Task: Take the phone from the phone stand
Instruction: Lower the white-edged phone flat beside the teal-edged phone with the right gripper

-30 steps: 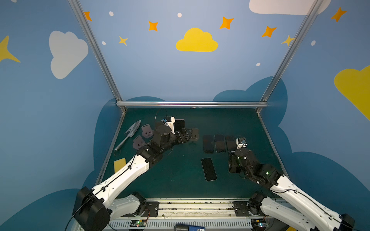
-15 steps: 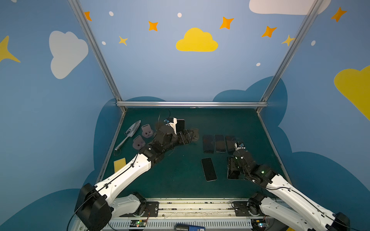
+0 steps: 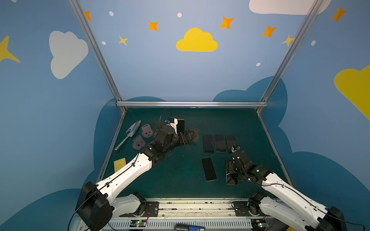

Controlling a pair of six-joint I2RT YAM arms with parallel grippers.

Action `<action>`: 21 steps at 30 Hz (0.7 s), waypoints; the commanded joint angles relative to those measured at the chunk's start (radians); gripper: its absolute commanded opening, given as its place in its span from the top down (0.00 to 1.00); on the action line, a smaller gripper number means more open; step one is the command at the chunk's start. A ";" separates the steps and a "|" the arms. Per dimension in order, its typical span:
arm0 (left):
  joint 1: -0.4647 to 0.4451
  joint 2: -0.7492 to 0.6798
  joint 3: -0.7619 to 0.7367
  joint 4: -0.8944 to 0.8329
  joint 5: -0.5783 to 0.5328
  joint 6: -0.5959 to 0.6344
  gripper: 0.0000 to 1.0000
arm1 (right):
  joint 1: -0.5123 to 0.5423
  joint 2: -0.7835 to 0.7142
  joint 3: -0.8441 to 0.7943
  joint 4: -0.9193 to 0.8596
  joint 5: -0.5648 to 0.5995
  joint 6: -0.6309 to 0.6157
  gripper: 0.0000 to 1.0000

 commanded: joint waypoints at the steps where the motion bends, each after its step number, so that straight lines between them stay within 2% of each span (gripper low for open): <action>1: -0.003 0.009 0.031 -0.006 -0.004 0.015 0.00 | -0.013 0.030 -0.011 0.104 -0.021 0.004 0.39; 8: -0.004 0.011 0.030 -0.006 -0.007 0.018 0.00 | -0.031 0.145 -0.016 0.188 -0.078 0.002 0.39; 11: -0.004 0.009 0.034 -0.014 -0.015 0.025 0.00 | -0.032 0.167 -0.007 0.162 -0.055 0.022 0.39; 21: -0.004 0.009 0.032 -0.014 -0.021 0.031 0.00 | -0.045 0.242 -0.017 0.249 -0.105 0.033 0.38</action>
